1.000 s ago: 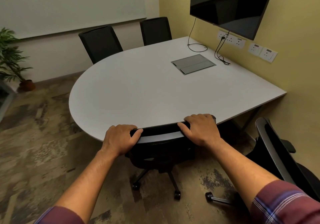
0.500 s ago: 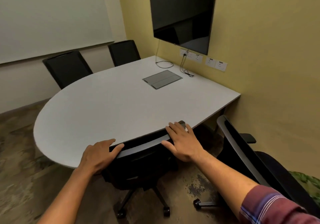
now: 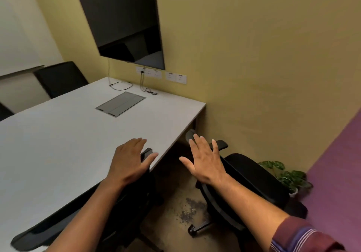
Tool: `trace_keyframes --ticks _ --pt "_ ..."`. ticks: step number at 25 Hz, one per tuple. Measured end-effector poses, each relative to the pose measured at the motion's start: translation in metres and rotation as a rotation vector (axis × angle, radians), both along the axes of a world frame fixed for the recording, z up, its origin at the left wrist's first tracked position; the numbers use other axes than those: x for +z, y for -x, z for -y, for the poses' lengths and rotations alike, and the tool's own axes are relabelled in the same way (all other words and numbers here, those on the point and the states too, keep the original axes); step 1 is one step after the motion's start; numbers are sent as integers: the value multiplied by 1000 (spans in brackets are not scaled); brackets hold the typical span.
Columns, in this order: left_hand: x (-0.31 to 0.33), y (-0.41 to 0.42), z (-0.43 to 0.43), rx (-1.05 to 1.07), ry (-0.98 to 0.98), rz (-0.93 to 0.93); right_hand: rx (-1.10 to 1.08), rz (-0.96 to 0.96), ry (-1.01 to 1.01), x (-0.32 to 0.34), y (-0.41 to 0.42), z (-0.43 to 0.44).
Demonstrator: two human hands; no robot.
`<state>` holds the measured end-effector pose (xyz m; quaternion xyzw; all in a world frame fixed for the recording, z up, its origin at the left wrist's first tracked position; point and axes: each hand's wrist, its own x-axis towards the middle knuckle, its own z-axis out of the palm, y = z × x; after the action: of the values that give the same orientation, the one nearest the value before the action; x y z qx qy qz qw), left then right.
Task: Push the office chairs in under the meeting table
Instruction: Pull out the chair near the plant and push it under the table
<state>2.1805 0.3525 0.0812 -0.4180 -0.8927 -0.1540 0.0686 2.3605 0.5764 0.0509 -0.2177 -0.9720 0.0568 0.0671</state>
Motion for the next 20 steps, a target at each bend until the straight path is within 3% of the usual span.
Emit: trace_keyframes --ticks 8,14,17,20 --pt "7 -42 -170 -449 161 -59 -391 2 7 -16 -92 -59" --pt "-12 -46 -226 -572 310 -61 -556 -8 73 -25 -129 -62" --pt "-25 -40 -240 -605 444 -14 -560 50 135 -25 -129 -40" --pt "-45 -33 -244 -576 514 8 -536 134 66 -33 -126 -21"
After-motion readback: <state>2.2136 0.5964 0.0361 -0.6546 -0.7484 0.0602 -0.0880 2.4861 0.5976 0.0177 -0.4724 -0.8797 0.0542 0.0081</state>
